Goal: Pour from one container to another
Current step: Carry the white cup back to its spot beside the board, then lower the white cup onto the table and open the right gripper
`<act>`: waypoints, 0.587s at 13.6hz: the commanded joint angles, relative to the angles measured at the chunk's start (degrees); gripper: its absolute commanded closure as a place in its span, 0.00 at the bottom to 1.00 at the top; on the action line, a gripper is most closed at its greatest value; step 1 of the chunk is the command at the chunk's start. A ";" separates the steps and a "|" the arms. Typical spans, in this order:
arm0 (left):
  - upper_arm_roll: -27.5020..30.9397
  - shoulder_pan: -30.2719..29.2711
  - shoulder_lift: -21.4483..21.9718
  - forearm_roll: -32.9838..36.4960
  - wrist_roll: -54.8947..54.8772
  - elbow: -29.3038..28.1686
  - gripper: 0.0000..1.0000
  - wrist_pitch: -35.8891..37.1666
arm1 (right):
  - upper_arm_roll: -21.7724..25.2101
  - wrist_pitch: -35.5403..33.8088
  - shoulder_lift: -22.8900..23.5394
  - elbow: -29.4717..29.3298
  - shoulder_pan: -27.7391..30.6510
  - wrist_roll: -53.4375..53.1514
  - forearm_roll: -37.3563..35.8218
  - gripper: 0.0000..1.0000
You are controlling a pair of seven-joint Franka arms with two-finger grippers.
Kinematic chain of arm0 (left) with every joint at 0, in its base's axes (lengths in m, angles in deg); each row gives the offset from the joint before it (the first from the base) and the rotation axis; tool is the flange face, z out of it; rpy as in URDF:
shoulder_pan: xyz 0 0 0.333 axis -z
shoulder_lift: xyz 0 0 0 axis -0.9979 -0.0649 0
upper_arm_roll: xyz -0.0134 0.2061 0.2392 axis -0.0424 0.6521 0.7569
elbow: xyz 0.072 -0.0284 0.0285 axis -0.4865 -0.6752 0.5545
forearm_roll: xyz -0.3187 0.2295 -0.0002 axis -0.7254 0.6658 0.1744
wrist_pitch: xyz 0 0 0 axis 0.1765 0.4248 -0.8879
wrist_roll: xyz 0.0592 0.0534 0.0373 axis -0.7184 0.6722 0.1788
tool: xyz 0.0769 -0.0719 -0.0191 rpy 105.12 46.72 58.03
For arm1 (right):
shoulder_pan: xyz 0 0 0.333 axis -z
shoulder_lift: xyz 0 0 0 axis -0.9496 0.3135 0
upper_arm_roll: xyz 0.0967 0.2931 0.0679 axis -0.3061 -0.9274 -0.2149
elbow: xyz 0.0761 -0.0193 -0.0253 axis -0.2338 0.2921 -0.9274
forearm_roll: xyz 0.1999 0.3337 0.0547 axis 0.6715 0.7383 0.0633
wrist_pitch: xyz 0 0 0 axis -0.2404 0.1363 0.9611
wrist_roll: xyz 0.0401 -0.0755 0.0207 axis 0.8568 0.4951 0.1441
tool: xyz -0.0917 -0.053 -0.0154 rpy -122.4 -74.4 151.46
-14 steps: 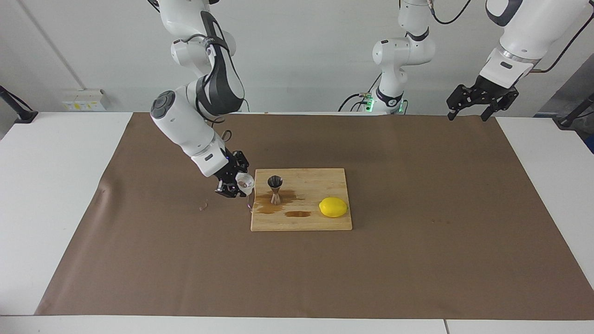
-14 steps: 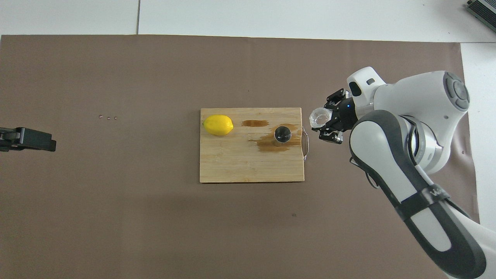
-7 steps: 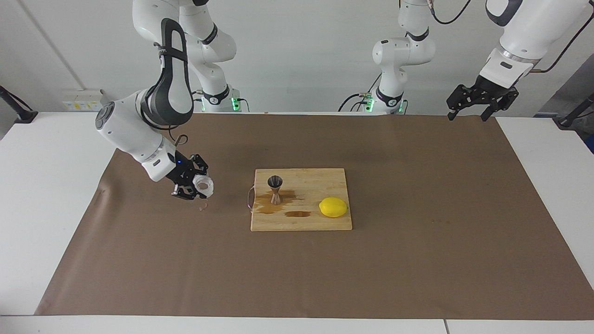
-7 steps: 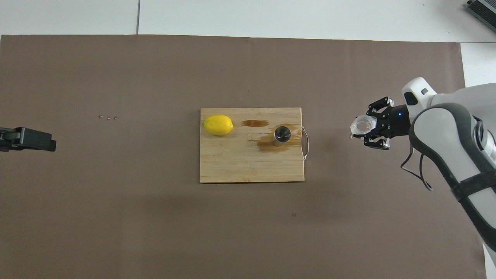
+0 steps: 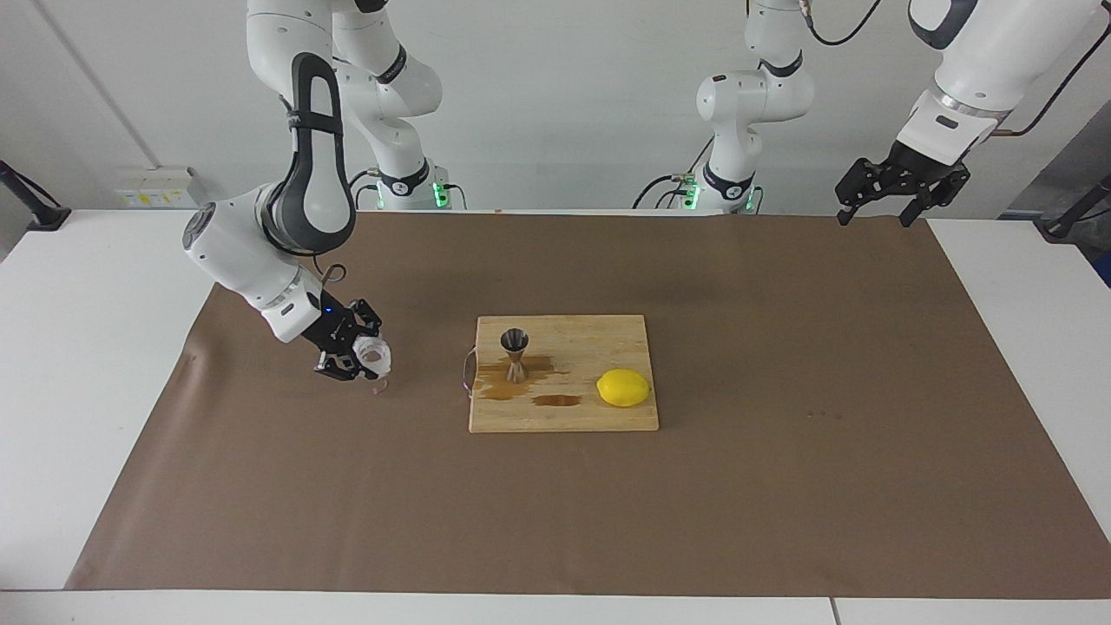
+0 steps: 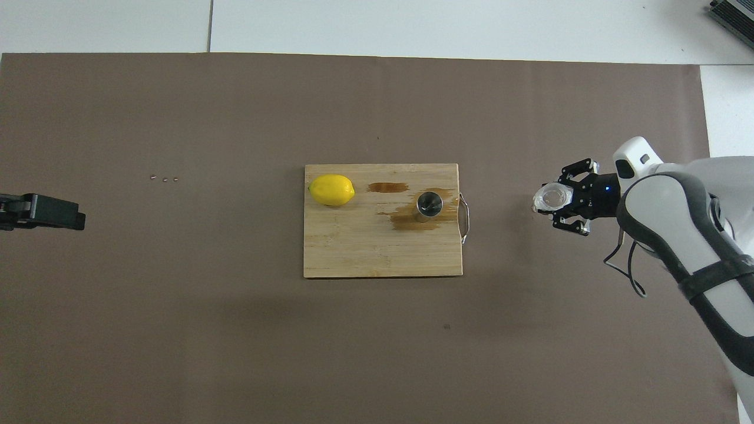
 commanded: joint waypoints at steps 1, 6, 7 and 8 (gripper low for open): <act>0.71 0.59 0.24 -0.64 -0.14 0.16 0.00 0.94 | -0.47 1.47 1.93 0.84 1.13 6.95 5.03 0.52; 0.71 0.59 0.15 -0.64 -0.14 0.16 0.00 0.94 | -0.56 1.47 4.48 0.84 3.06 13.47 7.23 0.52; 0.71 0.68 0.24 -0.64 -0.14 0.16 0.00 0.94 | -0.56 1.21 5.36 0.93 3.59 14.79 8.10 0.52; 0.71 0.59 0.15 -0.64 -0.14 0.16 0.00 0.94 | -0.47 1.29 5.80 0.85 3.77 16.63 8.89 0.51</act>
